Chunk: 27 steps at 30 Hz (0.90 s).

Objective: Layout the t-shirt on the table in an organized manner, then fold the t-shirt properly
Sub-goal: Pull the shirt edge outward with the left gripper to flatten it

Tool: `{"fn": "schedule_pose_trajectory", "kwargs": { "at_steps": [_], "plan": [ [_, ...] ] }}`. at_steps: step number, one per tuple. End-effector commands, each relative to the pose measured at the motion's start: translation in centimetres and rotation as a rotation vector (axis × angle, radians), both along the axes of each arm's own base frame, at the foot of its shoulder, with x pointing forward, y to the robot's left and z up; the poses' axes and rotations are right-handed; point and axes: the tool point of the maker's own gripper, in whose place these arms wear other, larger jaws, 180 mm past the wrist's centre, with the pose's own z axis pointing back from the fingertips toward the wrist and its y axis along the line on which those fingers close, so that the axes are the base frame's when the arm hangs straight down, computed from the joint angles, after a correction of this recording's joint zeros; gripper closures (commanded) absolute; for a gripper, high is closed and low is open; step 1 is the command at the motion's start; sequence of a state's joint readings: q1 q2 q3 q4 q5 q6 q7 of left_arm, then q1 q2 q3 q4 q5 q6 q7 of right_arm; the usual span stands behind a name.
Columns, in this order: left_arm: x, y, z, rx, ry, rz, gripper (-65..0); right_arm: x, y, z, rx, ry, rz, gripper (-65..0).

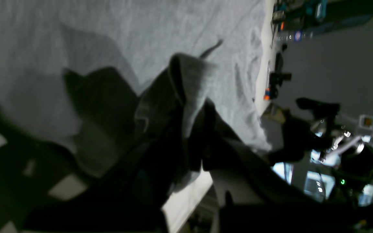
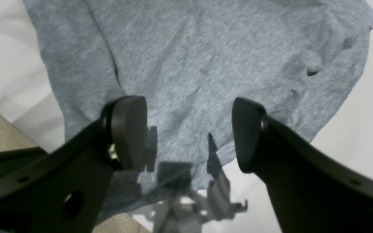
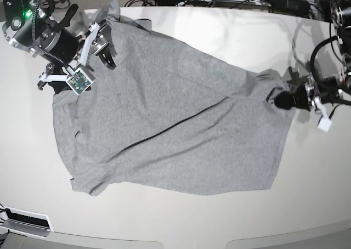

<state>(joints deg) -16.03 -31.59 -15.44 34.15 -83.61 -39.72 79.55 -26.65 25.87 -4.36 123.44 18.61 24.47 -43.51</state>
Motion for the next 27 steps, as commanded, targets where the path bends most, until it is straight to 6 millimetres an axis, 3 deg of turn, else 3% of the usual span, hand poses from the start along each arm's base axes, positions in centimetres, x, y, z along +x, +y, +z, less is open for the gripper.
{"fn": "schedule_pose_trajectory", "kwargs": {
  "at_steps": [1, 9, 16, 23, 25, 27],
  "plan": [
    [0.4, 1.2, 1.0, 0.016, -0.028, 0.006, 0.0, 0.4, 0.2, 0.9, 0.017, -0.034, 0.005, -43.0],
    [-3.3, 3.6, -0.4, 0.068, 0.057, 0.015, 0.0, 0.4, 0.2, 0.9, 0.019, -0.034, 0.005, -43.0],
    [-3.5, 5.9, 0.4, 0.118, 0.060, 0.024, 0.0, 0.4, 0.2, 0.9, 0.020, -0.034, 0.005, -43.0],
    [-3.3, 5.8, 0.3, 0.113, 0.053, 0.032, 0.0, 0.4, 0.2, 0.9, 0.019, -0.034, 0.005, -43.0],
    [-3.3, 5.9, 0.4, 0.116, 0.053, 0.033, -8.0, 0.4, 0.2, 0.9, 0.019, -0.034, 0.005, -43.0],
    [-3.3, 6.2, 0.5, 0.122, 0.052, 0.034, -22.6, 0.4, 0.2, 0.9, 0.020, -0.034, 0.005, -43.0]
  ]
}}
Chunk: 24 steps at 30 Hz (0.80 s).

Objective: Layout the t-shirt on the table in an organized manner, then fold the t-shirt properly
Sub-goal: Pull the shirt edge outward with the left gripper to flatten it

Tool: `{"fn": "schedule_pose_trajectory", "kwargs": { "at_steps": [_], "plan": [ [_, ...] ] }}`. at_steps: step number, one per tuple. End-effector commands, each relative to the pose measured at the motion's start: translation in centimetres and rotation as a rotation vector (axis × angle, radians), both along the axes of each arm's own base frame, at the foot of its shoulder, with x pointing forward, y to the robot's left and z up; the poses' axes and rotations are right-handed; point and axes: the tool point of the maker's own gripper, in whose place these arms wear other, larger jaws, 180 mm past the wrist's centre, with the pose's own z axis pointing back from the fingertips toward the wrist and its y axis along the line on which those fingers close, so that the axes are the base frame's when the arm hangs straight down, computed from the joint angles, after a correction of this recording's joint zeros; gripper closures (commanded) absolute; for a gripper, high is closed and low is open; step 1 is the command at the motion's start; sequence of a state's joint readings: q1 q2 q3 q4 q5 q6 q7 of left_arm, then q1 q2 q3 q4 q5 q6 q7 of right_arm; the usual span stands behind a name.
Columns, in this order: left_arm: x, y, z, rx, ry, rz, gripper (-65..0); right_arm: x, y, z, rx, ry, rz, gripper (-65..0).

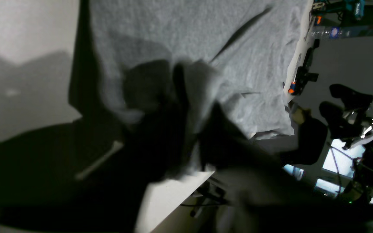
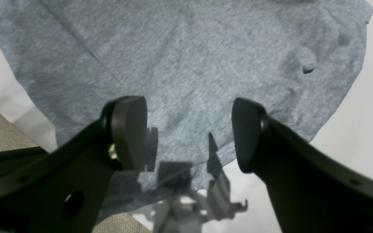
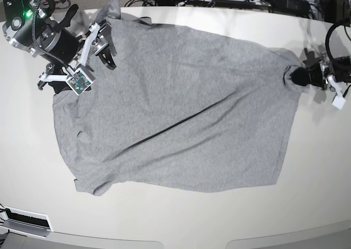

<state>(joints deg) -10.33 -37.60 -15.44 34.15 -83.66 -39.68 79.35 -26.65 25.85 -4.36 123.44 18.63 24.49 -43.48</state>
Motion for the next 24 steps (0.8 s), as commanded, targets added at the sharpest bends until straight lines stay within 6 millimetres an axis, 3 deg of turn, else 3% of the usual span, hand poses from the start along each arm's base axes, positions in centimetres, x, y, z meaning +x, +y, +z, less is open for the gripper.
{"fn": "schedule_pose_trajectory", "kwargs": {
  "at_steps": [1, 2, 4, 7, 8, 13, 16, 18, 20, 24],
  "plan": [
    [1.2, 1.4, 1.6, 0.023, -0.048, 0.009, -29.5, 0.4, 0.2, 0.9, 0.019, -0.034, 0.008, -43.0],
    [1.2, 1.5, 1.7, 0.026, -0.049, 0.009, -34.8, 0.4, 0.3, 0.9, 0.018, -0.034, 0.014, -42.6],
    [1.3, 2.0, 1.9, 0.037, -0.052, 0.010, -37.5, 0.2, 0.5, 0.9, 0.016, -0.031, 0.040, -34.7],
    [1.8, 3.7, 2.9, 0.067, -0.077, 0.039, -35.9, -0.1, 0.5, 0.7, 0.002, -0.024, 0.060, -3.5],
    [2.3, 4.4, 3.5, 0.075, -0.099, 0.061, -34.7, -0.1, 0.4, 0.6, -0.010, -0.026, 0.059, 0.0],
    [5.0, 7.7, 7.6, 0.068, -0.252, 0.203, -27.2, 0.1, 0.0, 0.5, -0.029, -0.032, 0.045, 0.0],
    [5.4, 8.1, 8.2, 0.056, -0.285, 0.237, -18.0, -0.6, 1.6, -0.2, 0.050, 0.005, 0.072, 0.0],
    [5.4, 7.3, 7.6, 0.042, -0.274, 0.227, -12.6, -0.9, 2.1, -1.4, 0.072, 0.034, 0.081, 0.0],
    [5.3, 6.0, 6.7, 0.025, -0.253, 0.203, -2.1, -0.7, 1.6, -3.3, 0.045, 0.068, 0.053, 0.0],
    [5.2, 2.6, 4.3, -0.018, -0.208, 0.151, 0.0, -0.2, -0.2, -6.5, 0.005, 0.136, -0.033, 0.0]
  ]
}}
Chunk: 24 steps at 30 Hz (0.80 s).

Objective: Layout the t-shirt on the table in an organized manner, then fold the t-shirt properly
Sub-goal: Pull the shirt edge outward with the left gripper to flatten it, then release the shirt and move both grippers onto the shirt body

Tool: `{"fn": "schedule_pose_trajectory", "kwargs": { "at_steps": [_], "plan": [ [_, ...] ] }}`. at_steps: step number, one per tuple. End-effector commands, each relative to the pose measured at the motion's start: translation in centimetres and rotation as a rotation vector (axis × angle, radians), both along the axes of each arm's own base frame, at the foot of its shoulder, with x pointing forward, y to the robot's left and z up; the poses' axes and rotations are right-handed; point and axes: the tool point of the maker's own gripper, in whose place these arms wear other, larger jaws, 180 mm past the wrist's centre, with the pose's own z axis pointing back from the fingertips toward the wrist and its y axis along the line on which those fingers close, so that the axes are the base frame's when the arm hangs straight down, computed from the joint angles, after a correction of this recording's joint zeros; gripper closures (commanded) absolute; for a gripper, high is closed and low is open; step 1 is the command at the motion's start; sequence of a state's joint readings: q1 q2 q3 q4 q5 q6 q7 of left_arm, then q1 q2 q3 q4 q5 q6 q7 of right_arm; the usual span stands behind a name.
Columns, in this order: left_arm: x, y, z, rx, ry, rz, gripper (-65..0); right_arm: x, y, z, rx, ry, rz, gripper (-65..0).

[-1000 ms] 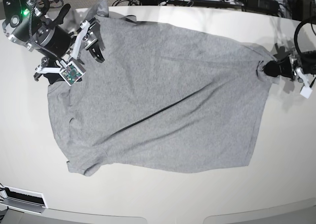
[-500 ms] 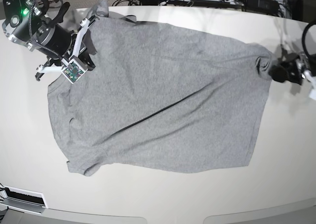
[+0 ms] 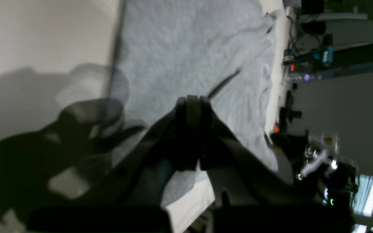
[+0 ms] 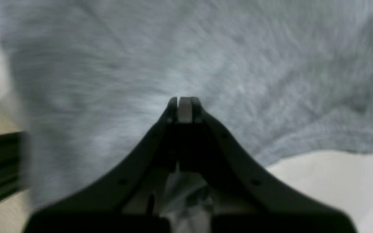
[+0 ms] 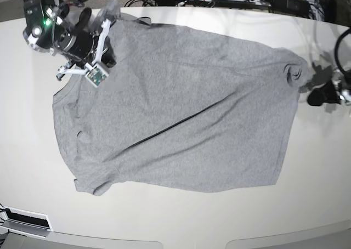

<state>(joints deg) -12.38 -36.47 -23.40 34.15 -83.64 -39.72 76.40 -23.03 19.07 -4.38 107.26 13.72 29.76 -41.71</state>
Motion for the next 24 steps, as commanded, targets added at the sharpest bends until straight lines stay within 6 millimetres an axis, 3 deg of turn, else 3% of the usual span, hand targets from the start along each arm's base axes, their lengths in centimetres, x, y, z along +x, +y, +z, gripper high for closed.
{"fn": "schedule_pose_trajectory", "kwargs": {
  "at_steps": [1, 5, 10, 11, 14, 19, 24],
  "plan": [
    [1.1, 0.0, 1.1, 0.006, -0.041, -0.013, 0.0, 0.5, -0.1, 0.3, 0.016, -0.016, -0.003, 0.0],
    [1.7, -4.2, 0.8, -0.008, -0.063, -0.129, 0.0, 0.3, -0.6, -0.9, 0.006, 0.018, -0.015, 0.0],
    [4.1, -9.1, 4.9, 0.044, -0.246, -0.311, 0.0, -0.1, -0.7, -1.2, 0.002, 0.033, -0.017, 0.0],
    [4.1, -9.9, 4.9, 0.084, -0.255, -0.353, 0.0, -0.3, -0.7, -1.3, 0.001, 0.037, -0.018, 0.0],
    [4.3, -10.9, 3.8, 0.184, -0.258, -0.401, 0.0, -0.8, -1.1, -2.3, -0.003, 0.069, -0.028, 0.0],
    [5.1, -10.4, 1.1, 0.347, -0.262, -0.386, 0.0, -1.4, -2.3, -4.8, -0.020, 0.145, -0.060, 0.0],
    [2.5, -11.8, -2.5, 0.419, -0.213, -0.482, 0.0, -1.9, -2.9, -5.9, -0.033, 0.184, -0.079, 0.0]
  ]
}}
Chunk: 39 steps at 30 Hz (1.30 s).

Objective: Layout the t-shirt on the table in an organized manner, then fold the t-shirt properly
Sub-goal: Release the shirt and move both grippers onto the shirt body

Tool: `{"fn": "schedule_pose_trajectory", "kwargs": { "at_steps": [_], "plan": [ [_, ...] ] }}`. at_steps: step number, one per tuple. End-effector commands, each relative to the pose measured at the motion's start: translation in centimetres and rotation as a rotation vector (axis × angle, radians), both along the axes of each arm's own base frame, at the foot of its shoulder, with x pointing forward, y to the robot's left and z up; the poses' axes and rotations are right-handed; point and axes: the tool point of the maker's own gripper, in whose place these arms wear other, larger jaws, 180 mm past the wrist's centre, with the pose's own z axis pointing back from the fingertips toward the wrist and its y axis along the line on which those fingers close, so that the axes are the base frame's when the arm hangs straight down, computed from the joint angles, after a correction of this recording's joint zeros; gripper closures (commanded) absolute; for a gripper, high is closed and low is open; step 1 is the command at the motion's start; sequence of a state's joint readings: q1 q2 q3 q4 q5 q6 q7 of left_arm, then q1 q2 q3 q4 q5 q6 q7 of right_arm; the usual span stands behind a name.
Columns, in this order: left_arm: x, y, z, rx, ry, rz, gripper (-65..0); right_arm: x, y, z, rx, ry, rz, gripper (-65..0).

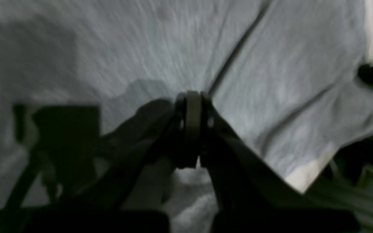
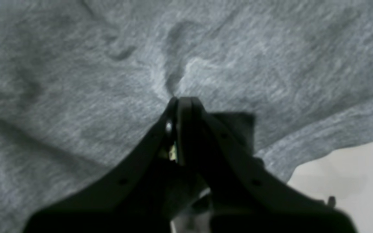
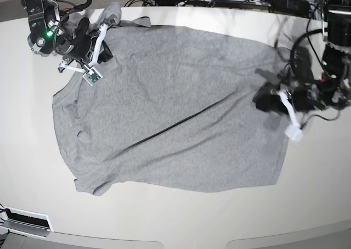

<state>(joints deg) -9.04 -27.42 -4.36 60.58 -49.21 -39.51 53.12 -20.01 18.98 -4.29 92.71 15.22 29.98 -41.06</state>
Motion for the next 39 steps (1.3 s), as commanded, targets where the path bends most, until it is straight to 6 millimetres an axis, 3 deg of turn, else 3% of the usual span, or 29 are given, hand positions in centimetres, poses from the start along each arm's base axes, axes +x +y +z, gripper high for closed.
{"fn": "schedule_pose_trajectory", "kwargs": {
  "at_steps": [1, 6, 11, 23, 30, 33, 39],
  "plan": [
    [0.2, -0.1, 0.3, 0.008, -0.029, -0.017, 0.0, 0.1, -0.7, -0.1, -0.029, 0.002, -0.013, 0.0],
    [-1.9, -1.6, -2.7, 0.108, -0.050, -0.128, 0.0, 1.2, -1.5, 0.1, -0.062, -0.026, -0.051, 0.0],
    [-2.1, -3.0, -3.7, 0.159, -0.101, -0.204, 0.0, 2.7, -2.8, 0.4, -0.125, -0.065, -0.085, 0.0],
    [4.2, -5.3, -2.7, 0.256, -0.364, -0.104, 0.0, 10.0, -6.3, -0.4, -0.195, -0.119, -0.172, 0.0],
    [7.5, -4.5, -0.8, 0.278, -0.368, -0.101, 0.0, 13.9, -7.8, 3.4, -0.248, -0.170, -0.167, 0.0],
    [8.0, -4.7, 0.6, 0.225, -0.367, -0.127, 0.0, 13.6, -8.0, 5.2, -0.267, -0.182, -0.147, 0.0],
    [8.2, -5.1, 1.3, 0.187, -0.378, -0.144, 0.0, 9.0, -3.5, 8.0, -0.094, -0.207, 0.045, 0.0]
  ]
}}
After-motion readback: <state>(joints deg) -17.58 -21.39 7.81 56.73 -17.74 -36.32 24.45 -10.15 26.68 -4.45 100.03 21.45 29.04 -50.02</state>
